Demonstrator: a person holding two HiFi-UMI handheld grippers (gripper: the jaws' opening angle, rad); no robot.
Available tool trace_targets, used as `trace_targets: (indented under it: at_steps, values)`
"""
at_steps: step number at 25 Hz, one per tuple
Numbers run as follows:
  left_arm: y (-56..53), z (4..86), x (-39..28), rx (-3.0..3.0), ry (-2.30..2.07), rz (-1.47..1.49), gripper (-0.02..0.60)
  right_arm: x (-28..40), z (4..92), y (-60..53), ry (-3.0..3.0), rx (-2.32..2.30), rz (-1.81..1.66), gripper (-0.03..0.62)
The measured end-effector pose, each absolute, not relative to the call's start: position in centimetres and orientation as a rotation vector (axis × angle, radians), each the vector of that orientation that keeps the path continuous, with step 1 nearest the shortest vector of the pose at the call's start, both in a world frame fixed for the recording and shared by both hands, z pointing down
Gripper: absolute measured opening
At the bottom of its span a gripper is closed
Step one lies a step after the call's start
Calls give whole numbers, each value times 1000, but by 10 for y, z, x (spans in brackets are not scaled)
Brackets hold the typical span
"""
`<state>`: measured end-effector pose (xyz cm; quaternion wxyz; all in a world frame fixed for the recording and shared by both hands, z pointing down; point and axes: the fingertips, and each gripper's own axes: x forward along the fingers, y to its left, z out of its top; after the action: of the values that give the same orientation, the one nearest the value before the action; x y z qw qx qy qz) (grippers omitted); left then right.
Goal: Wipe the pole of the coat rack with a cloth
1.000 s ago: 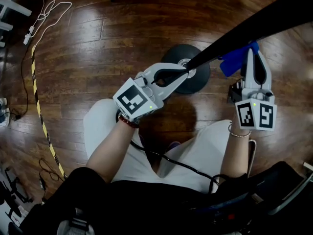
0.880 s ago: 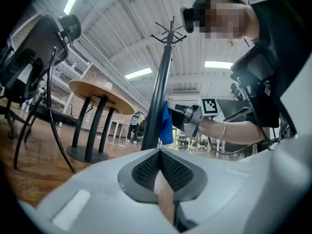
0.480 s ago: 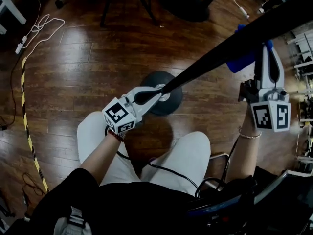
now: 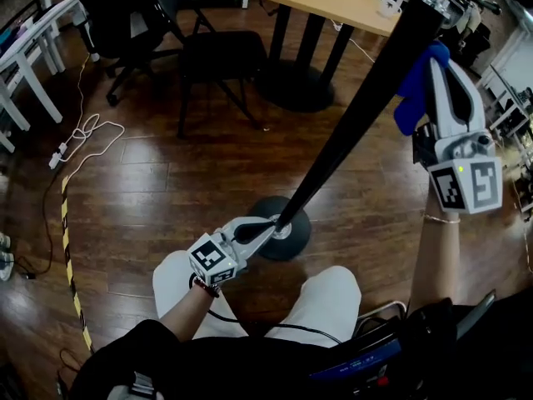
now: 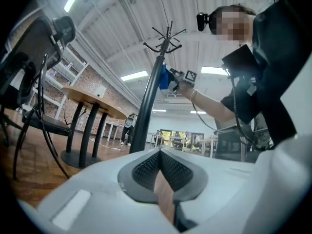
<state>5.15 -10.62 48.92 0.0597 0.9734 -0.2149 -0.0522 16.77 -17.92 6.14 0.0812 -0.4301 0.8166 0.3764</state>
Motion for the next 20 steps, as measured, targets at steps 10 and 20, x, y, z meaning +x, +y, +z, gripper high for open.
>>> trace_targets:
  at_steps: [10, 20]
  values:
    - [-98, 357, 91, 3315, -588, -144, -6, 109, 5, -148, 2344, -1454, 1612, 20]
    - [-124, 382, 119, 3331, -565, -46, -6, 107, 162, -197, 2483, -1631, 2072, 20]
